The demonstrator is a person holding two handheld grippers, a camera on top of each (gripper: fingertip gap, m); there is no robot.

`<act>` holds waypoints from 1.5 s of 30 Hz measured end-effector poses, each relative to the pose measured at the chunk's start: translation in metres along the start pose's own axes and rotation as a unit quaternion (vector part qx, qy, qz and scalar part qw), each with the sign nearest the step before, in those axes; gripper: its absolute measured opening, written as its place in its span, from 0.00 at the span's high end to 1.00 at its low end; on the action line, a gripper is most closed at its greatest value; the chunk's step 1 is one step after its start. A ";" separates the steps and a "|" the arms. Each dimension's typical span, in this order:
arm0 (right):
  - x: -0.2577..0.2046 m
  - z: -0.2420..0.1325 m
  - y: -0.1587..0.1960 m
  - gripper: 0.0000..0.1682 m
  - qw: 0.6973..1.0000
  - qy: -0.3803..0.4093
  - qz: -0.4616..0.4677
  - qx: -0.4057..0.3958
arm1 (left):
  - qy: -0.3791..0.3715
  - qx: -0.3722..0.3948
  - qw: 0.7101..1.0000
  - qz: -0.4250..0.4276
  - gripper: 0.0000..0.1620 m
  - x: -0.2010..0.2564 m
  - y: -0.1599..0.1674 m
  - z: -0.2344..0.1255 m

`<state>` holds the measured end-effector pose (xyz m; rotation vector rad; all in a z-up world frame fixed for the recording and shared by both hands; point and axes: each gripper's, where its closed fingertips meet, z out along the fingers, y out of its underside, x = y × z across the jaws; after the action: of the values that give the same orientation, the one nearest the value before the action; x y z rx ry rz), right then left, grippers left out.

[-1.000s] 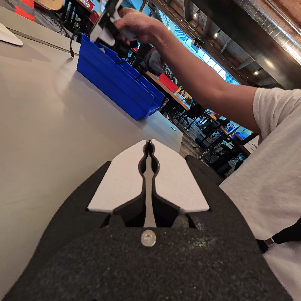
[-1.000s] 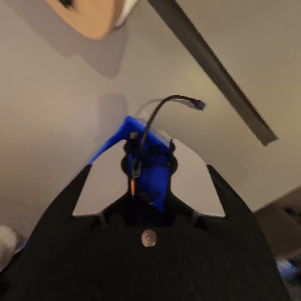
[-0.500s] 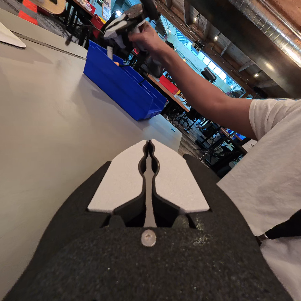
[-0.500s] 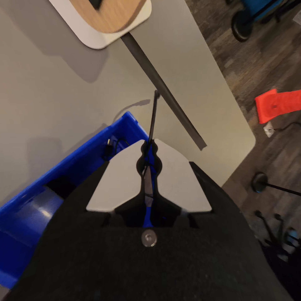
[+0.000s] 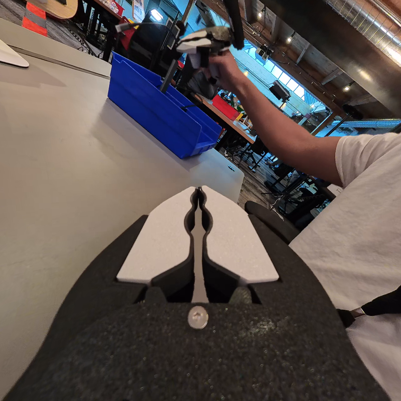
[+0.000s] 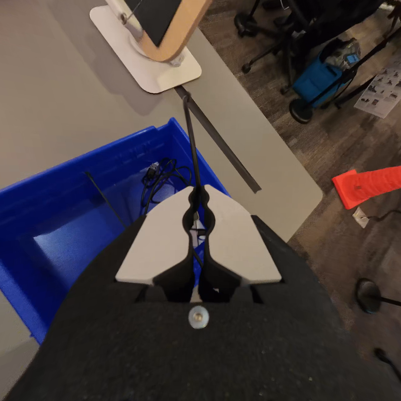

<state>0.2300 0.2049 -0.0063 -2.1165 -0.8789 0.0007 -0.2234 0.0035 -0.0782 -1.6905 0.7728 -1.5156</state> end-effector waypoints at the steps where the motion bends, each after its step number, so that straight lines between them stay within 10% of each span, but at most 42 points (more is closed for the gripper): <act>1: 0.001 -0.004 0.007 0.98 1.000 -0.001 0.012 0.001 | 0.000 0.000 1.000 0.000 1.00 0.000 0.000 0.000; 18: -0.002 0.105 0.048 0.90 0.967 0.000 -0.067 -0.246 | -0.003 -0.014 1.000 0.005 1.00 -0.001 0.005 0.008; 24: 0.001 0.038 -0.033 0.83 0.995 0.050 0.063 -0.052 | -0.072 -0.007 0.996 0.047 0.94 -0.014 -0.008 -0.019; 28: -0.034 -0.058 -0.070 0.87 0.972 0.146 0.122 0.140 | -0.246 0.025 0.962 0.119 0.91 -0.053 -0.038 -0.068; 34: -0.124 -0.074 -0.002 0.84 0.909 0.195 0.288 0.228 | -0.519 0.070 0.843 0.125 0.94 -0.111 -0.056 -0.172; 40: -0.195 -0.012 0.089 0.74 0.912 0.207 0.330 0.125 | -0.547 0.038 0.831 0.098 0.89 -0.133 -0.042 -0.185; 45: -0.192 -0.009 0.095 0.76 0.920 0.227 0.301 0.107 | -0.574 0.007 0.809 0.125 0.88 -0.140 -0.038 -0.190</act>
<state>0.1432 0.0458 -0.1216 -1.9786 0.0599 -0.0683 -0.4311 0.1161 -0.1161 -1.9679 0.2663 -0.1321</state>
